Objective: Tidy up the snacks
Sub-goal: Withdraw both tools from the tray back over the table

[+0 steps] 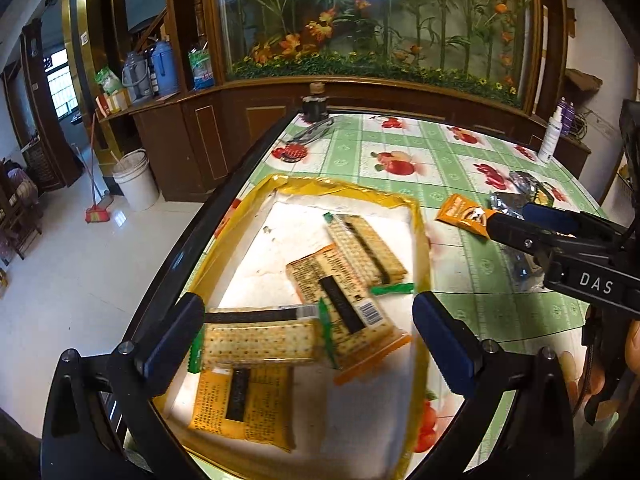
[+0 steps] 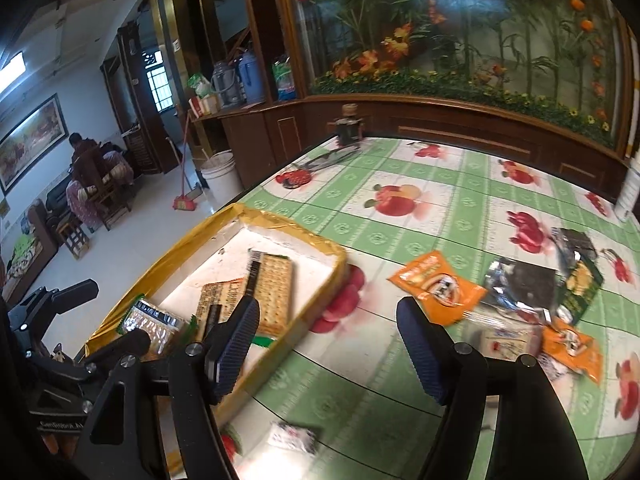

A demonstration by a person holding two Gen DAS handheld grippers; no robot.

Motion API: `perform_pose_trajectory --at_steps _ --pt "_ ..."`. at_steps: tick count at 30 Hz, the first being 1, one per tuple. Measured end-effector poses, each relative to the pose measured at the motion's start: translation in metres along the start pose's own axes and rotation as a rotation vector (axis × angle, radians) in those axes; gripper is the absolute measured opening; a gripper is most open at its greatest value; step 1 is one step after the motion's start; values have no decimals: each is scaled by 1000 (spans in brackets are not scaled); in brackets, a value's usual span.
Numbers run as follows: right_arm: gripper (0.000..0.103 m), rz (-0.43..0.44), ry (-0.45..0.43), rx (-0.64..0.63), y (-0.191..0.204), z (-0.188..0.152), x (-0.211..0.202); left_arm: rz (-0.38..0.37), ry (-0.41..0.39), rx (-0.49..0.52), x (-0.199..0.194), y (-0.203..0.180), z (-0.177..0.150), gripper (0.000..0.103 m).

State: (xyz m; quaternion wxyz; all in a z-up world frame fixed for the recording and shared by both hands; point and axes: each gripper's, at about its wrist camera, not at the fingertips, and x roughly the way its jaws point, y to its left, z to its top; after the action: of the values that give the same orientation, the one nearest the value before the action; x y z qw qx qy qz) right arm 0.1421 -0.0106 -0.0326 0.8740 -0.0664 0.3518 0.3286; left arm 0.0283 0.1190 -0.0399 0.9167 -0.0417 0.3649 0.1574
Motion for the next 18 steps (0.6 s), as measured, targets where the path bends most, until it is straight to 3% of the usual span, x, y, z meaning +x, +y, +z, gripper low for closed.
perform_pose_trajectory --at_steps 18 --pt "78 -130 -36 110 -82 -44 -71 -79 -31 111 -20 -77 5 103"
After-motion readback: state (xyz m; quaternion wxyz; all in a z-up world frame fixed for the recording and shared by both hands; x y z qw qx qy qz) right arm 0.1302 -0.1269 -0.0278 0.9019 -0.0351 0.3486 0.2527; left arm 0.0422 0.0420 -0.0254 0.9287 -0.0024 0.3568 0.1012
